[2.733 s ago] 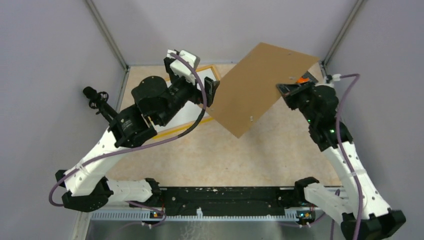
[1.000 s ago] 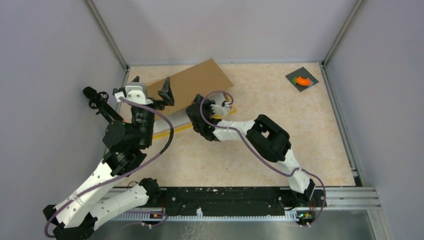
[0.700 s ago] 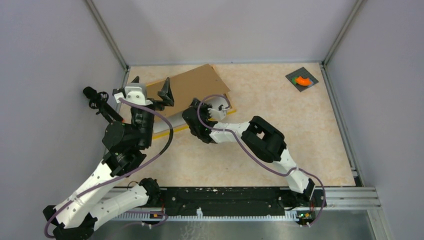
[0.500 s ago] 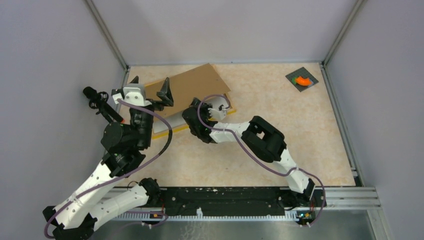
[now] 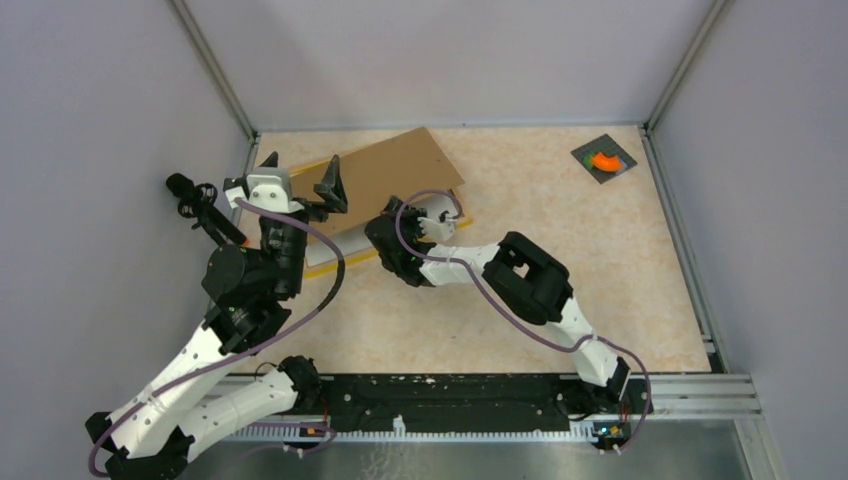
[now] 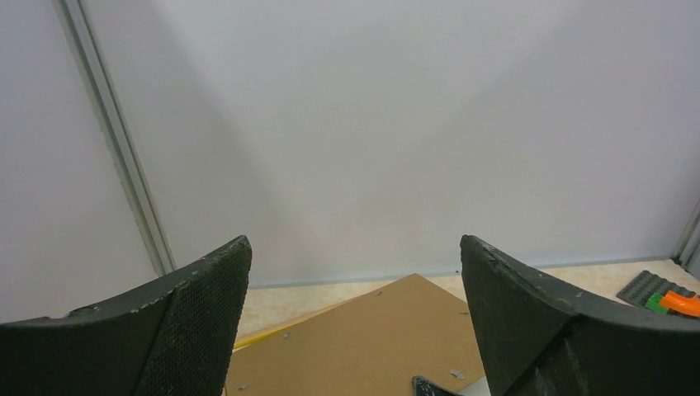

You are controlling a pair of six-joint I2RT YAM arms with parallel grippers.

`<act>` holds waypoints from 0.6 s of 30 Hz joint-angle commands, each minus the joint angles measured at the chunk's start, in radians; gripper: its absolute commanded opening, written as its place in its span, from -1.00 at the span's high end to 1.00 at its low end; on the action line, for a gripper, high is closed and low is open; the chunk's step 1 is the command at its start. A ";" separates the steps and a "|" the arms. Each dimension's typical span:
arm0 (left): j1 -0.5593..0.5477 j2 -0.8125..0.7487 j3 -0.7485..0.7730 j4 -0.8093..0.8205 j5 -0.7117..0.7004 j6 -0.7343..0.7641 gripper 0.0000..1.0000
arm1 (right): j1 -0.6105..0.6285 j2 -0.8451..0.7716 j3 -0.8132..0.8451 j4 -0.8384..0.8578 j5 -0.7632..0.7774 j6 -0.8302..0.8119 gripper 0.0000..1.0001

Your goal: Put the photo into the frame

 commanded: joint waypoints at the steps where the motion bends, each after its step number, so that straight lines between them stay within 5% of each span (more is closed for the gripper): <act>1: 0.003 -0.011 -0.003 0.040 0.011 0.001 -0.97 | 0.004 0.013 0.071 0.061 0.017 0.040 1.00; 11: 0.003 -0.009 -0.004 0.039 0.016 -0.002 -0.97 | 0.017 0.059 0.140 -0.051 -0.019 0.100 0.85; 13: 0.004 -0.009 -0.004 0.038 0.016 -0.001 -0.97 | 0.016 0.058 0.153 -0.111 -0.036 0.121 0.69; 18: 0.004 -0.013 -0.004 0.037 0.014 0.001 -0.98 | 0.009 0.048 0.210 -0.283 -0.119 0.077 -0.07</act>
